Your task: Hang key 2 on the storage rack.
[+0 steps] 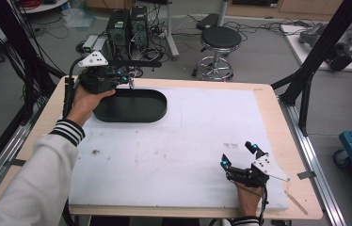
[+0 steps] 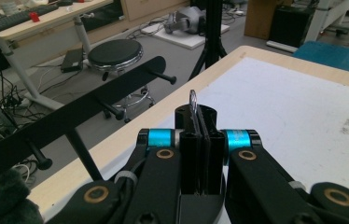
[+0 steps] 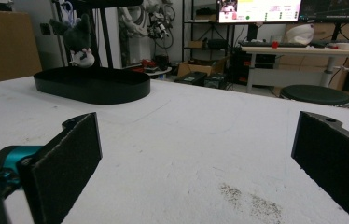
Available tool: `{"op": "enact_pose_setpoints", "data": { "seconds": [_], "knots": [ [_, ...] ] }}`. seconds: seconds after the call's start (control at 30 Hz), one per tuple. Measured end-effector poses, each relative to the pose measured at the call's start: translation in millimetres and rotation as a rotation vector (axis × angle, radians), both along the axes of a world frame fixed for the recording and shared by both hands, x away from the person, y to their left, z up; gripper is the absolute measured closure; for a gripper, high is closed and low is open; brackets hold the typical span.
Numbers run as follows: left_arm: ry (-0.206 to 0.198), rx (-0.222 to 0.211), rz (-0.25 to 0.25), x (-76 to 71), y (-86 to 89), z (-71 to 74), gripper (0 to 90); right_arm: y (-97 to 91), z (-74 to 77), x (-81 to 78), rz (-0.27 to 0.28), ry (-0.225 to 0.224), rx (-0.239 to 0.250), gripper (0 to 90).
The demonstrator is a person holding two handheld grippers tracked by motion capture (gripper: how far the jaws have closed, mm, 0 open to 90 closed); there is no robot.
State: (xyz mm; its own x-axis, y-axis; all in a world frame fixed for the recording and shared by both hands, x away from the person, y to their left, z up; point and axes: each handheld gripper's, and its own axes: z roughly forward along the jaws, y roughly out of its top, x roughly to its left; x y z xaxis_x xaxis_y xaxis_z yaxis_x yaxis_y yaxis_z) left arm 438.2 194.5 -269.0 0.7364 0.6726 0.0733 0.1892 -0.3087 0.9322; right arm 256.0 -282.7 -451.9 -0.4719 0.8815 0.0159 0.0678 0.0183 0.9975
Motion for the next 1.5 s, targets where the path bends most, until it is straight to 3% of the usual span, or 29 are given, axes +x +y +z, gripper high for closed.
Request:
{"op": "enact_pose_setpoints", "data": {
  "seconds": [0.27, 0.43, 0.77, 1.17, 1.5],
  "knots": [
    [0.007, -0.021, 0.019, 18.3, -1.4, -0.2, 88.1, 0.0, 0.0, 0.0, 0.000, 0.000, -0.001, 0.8],
    [0.035, -0.023, 0.037, 27.8, -1.4, -9.0, 88.1, 0.1, 0.0, -0.1, -0.001, 0.001, -0.002, 0.8],
    [0.047, -0.039, 0.059, 39.9, -1.3, -19.1, 88.1, 0.6, 0.0, -0.5, -0.001, 0.007, 0.002, 0.8],
    [0.040, -0.042, 0.091, 47.5, -3.5, -25.4, 88.1, 0.6, 0.0, -0.5, -0.001, 0.006, 0.001, 0.8],
    [0.044, -0.024, 0.091, 46.9, 0.3, -18.5, 88.1, 0.3, 0.0, -0.2, -0.003, 0.002, -0.001, 0.8]
  ]
}}
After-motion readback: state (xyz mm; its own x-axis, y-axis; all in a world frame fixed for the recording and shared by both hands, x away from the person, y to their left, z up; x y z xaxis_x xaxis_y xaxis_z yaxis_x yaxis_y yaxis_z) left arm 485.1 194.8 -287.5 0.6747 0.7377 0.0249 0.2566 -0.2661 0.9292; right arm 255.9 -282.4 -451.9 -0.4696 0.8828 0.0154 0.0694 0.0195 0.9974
